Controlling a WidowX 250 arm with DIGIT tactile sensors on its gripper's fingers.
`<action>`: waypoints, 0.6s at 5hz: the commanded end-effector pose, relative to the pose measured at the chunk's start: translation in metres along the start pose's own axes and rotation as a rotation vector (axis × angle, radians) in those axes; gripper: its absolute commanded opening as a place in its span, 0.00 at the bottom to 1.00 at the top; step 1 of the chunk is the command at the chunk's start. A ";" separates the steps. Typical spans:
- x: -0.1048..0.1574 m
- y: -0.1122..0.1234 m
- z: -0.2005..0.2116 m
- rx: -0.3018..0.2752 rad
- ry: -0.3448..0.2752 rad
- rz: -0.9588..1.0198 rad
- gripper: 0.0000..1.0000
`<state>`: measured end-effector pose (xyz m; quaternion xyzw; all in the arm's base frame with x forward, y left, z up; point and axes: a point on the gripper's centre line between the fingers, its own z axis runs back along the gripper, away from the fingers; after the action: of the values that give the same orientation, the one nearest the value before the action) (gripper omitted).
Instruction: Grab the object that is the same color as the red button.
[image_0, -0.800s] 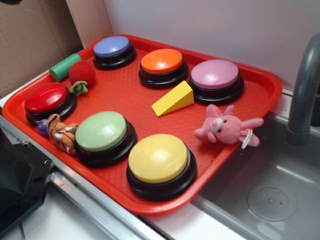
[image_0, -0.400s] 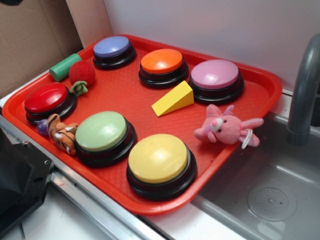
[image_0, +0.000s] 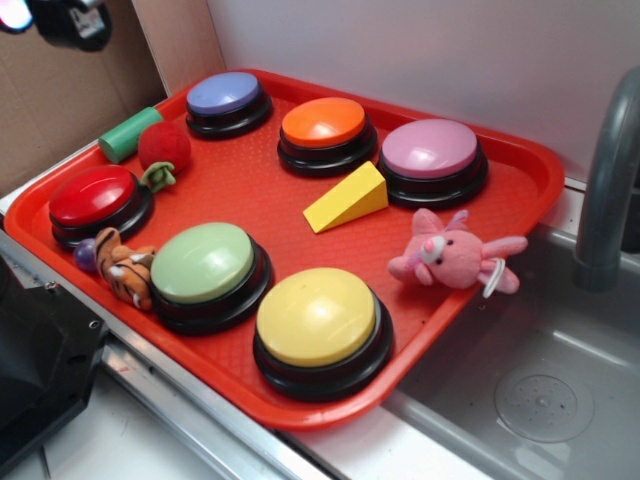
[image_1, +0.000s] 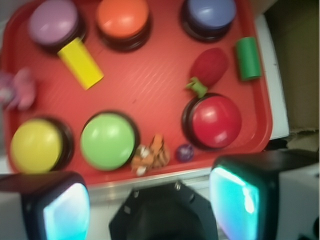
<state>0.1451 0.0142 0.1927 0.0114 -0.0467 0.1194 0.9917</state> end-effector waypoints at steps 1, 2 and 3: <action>0.041 0.042 -0.045 0.034 -0.073 0.299 1.00; 0.067 0.065 -0.085 0.065 -0.122 0.473 1.00; 0.079 0.072 -0.107 0.055 -0.152 0.523 1.00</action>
<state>0.2168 0.0955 0.0837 0.0325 -0.1004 0.3623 0.9261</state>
